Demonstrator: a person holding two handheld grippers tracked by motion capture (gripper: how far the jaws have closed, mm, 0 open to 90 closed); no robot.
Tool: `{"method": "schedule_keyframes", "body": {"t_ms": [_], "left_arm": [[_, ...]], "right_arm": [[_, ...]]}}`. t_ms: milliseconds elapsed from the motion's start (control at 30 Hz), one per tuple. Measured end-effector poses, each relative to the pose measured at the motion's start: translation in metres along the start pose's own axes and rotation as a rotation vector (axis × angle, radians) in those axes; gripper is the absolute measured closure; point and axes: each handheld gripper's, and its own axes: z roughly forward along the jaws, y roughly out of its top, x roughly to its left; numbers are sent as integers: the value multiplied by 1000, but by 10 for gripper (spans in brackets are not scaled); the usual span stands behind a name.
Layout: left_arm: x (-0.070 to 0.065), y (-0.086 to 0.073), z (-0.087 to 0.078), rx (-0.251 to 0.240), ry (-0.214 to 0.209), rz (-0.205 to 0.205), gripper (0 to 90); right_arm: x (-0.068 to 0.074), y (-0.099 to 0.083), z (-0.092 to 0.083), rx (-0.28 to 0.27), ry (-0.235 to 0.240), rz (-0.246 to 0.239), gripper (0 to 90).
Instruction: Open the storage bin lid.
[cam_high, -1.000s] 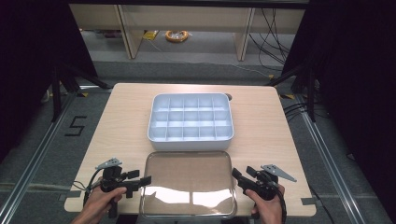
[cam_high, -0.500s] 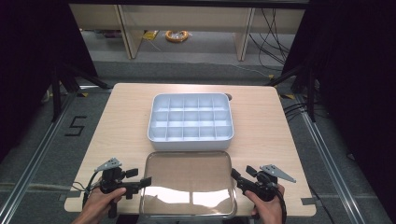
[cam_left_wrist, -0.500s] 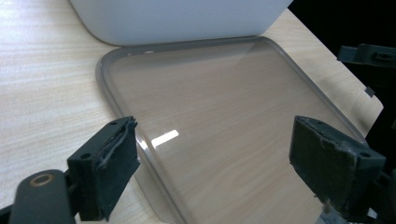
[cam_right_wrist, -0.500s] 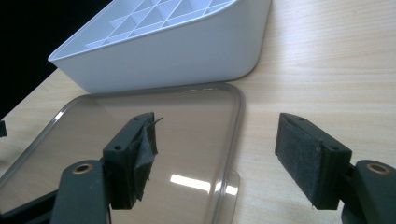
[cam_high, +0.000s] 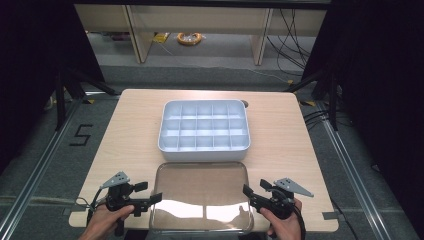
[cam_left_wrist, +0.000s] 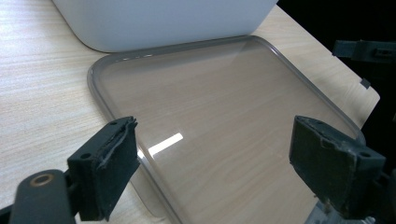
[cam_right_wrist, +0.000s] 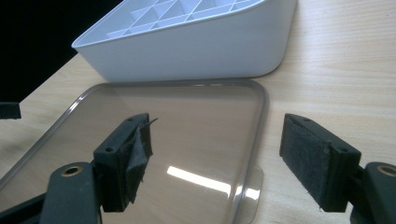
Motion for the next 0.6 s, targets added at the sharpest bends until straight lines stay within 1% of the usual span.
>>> {"method": "schedule_keyframes", "body": {"t_ms": [33, 67, 100, 133, 167, 200, 233, 267, 300, 333, 367, 400, 433, 500, 533, 567, 600], "left_arm": [[-1, -1, -1, 3, 4, 2, 147], [-2, -1, -1, 2, 6, 5, 146], [-3, -2, -2, 4, -1, 9, 146], [-4, -3, -2, 6, -4, 14, 146], [-5, -4, -3, 10, -1, 15, 146], [-6, -4, -4, 7, -1, 18, 146], [-7, -5, -4, 4, -8, 14, 146], [-8, -6, -5, 7, -4, 22, 147], [-9, -6, -6, 13, -5, 31, 147], [-11, -8, -6, 5, -8, 30, 147], [-11, -9, -7, 14, -6, 33, 147], [-12, -10, -7, 11, -6, 35, 147], [-13, -10, -8, 18, 3, 40, 147], [-13, -11, -9, 22, -2, 38, 147], [-14, -12, -9, 23, 0, 37, 147], [-14, -13, -9, 22, -1, 28, 147], [-14, -14, -10, 19, -2, 33, 147]], "right_arm": [[1, 0, -1, 11, -1, -20, 257], [3, -1, -1, 12, -2, -11, 257], [6, -2, -2, 24, 3, -15, 257], [9, -3, -2, 33, 18, -31, 256], [9, -3, -2, 33, 18, -31, 256], [13, -5, -3, 42, 31, -32, 255], [13, -5, -3, 42, 31, -32, 255], [14, -7, -2, 45, 36, -80, 255], [14, -7, -2, 45, 36, -80, 255], [17, -9, -2, 59, 50, -89, 255], [18, -10, -4, 80, 31, -88, 254], [21, -13, -3, 82, 48, -53, 252], [18, -13, -4, 92, 47, -97, 250], [19, -13, -6, 101, 40, -100, 249], [20, -15, -6, 90, 55, -83, 249], [21, -15, -8, 100, 37, -87, 249], [20, -16, -9, 102, 35, -97, 249]]}}
